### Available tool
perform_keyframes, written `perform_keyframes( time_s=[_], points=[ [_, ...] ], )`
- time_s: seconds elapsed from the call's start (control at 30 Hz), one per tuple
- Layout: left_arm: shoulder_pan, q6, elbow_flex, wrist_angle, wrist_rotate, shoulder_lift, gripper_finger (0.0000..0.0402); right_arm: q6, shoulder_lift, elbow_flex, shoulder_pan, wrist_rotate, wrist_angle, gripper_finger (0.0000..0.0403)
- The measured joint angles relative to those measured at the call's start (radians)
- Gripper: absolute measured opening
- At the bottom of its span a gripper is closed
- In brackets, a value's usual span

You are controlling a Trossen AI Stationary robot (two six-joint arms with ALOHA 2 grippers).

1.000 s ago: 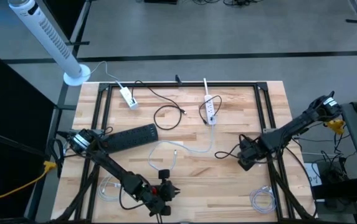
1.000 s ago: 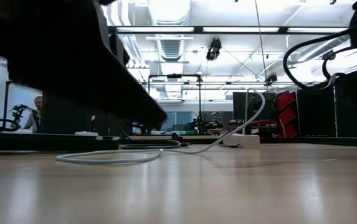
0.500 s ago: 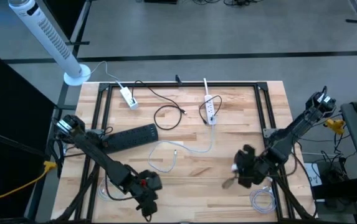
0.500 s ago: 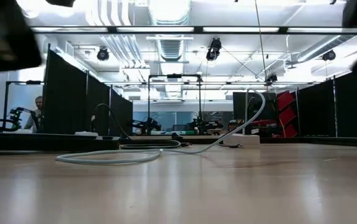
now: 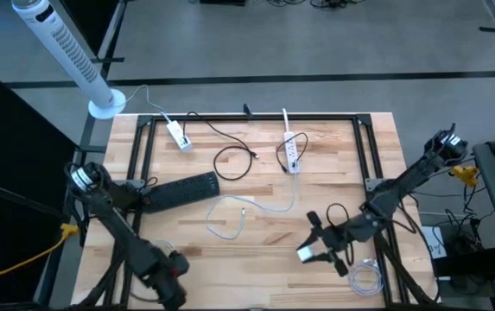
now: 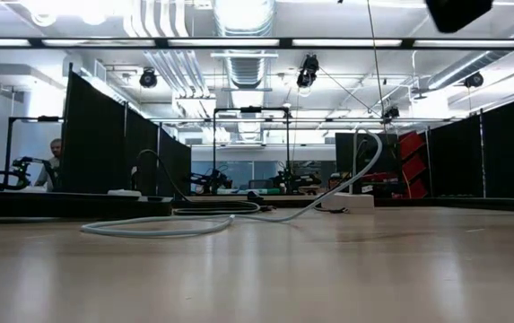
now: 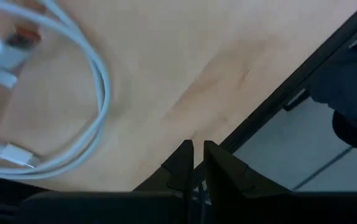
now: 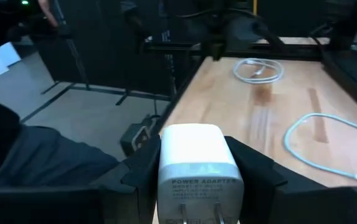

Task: Insert USB
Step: Insert the left white USB cable into the white charger adapter

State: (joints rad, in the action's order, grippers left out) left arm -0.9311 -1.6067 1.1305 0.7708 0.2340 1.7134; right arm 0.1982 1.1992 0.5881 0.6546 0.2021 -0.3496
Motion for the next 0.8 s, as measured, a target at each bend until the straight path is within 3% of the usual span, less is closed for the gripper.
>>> perform_keyframes(
  time_s=[0.2,0.3,0.47,0.63,0.8],
  points=[
    [-0.074,-0.109,-0.027,0.003,-0.036,0.001,0.0062,0.014,0.0,0.0,-0.083,0.0,-0.001,0.0141],
    [-0.093,-0.14,-0.06,0.0,-0.05,0.002,0.0098,0.023,0.007,-0.002,-0.11,0.0,-0.004,0.0141],
    [-0.101,-0.136,-0.096,0.003,-0.162,0.002,0.0168,0.055,0.052,-0.003,-0.129,0.0,-0.01,0.0141],
    [-0.074,-0.188,-0.115,0.157,-0.138,0.002,0.0206,0.091,0.12,-0.003,-0.13,-0.001,-0.052,0.0141],
    [-0.072,0.062,-0.111,0.172,-0.11,-0.023,0.0203,0.106,0.171,-0.003,-0.13,-0.026,-0.084,0.0141]
  ],
)
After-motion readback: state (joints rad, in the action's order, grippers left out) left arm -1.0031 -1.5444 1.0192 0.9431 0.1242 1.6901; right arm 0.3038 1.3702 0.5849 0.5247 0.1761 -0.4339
